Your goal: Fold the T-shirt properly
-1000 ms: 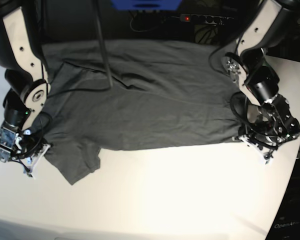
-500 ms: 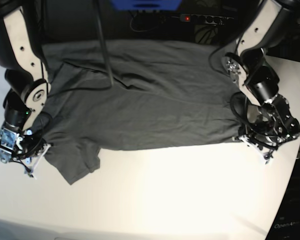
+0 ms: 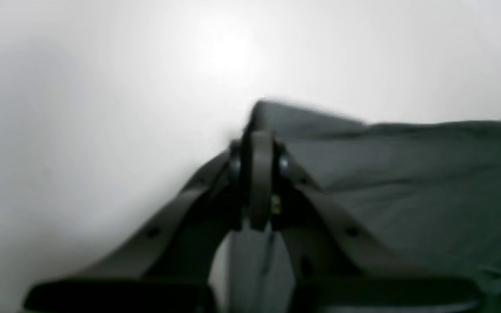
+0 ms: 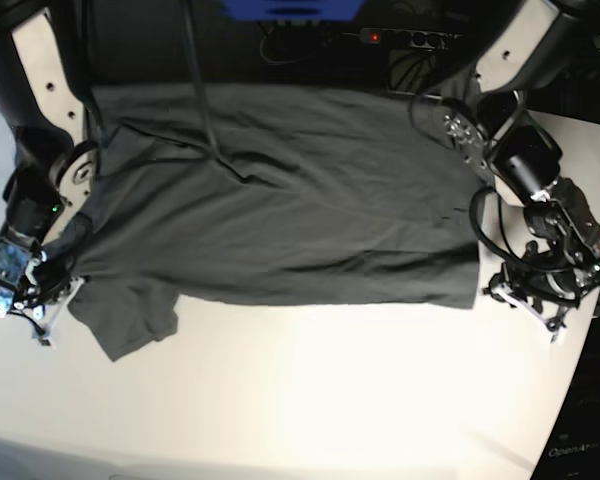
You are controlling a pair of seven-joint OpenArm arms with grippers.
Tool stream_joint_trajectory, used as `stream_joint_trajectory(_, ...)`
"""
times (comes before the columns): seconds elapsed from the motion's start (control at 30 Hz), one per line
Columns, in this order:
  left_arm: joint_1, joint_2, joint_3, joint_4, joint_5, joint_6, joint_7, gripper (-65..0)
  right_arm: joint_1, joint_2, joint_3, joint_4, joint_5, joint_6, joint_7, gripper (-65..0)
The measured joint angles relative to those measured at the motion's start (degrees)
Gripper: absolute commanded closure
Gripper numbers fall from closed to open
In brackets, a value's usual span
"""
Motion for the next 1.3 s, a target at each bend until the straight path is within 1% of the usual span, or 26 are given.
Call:
stream_joint_trajectory(0.17,0.0,0.3,0.9,0.0,-0.1,0.0,0.1,-2.4,-1.2,-1.1,0.0,3.8,0.1,-0.2,-1.4,-1.3)
stream_joint_trajectory(0.37,2.0,0.3,0.9,0.0,-0.4,0.0,0.2,-2.5,-2.4,-1.5,0.0,4.1,0.4,-0.2,-0.6,-1.3)
stream_joint_trajectory(0.47,2.2,0.3,0.8,-0.1,-0.4,0.0,-0.2,-2.4,-3.2,-1.6,-1.6,4.1,0.3,-0.2,-1.3,-1.3)
stream_joint_trajectory(0.57,1.9,0.3,0.8,-0.4,-2.2,0.0,-2.4,-2.3,-2.9,-1.8,-3.1,4.1,0.3,-0.2,-1.0,-1.3)
stream_joint_trajectory(0.63,1.8,0.3,0.9,-0.5,-5.0,0.0,-2.6,-2.5,-2.8,-2.4,-3.8,4.1,0.3,-0.2,-0.7,-1.3)
stream_joint_trajectory(0.67,1.8,0.3,1.0,-0.5,-5.4,0.0,-2.6,-2.5,-2.9,-2.8,-3.9,4.1,0.4,-0.2,-0.8,-1.3)
stream_joint_trajectory(0.73,1.7,0.3,1.0,-1.2,-5.6,0.0,-2.9,-2.6,-3.1,-3.2,-3.9,4.1,0.3,-0.2,-0.7,-1.3)
stream_joint_trajectory(0.83,0.0,0.1,1.0,-5.0,-5.2,0.0,-5.5,-2.7,-3.0,-3.1,-3.9,4.1,0.3,-0.2,-0.8,-1.2)
stream_joint_trajectory(0.97,-3.2,-1.0,1.0,-12.8,-5.9,0.0,-8.4,-7.8,-3.0,-3.1,-3.9,4.1,0.3,-0.2,-0.7,-1.2)
stream_joint_trajectory(1.03,-3.5,-1.7,0.9,-14.8,-5.6,0.0,-10.1,-10.4,-3.0,-3.1,-3.9,4.1,0.3,-0.2,-0.8,-1.2)
stream_joint_trajectory(1.2,-3.5,-1.9,1.1,-15.5,-5.1,0.0,-11.2,-21.8,-3.0,-3.1,-3.9,4.1,0.3,-0.2,-0.8,-1.2)
stream_joint_trajectory(1.3,-3.9,-1.9,1.2,-15.5,-3.4,0.0,-11.2,-25.5,-3.0,-3.0,-3.9,4.1,0.3,-0.2,-0.8,-1.2)
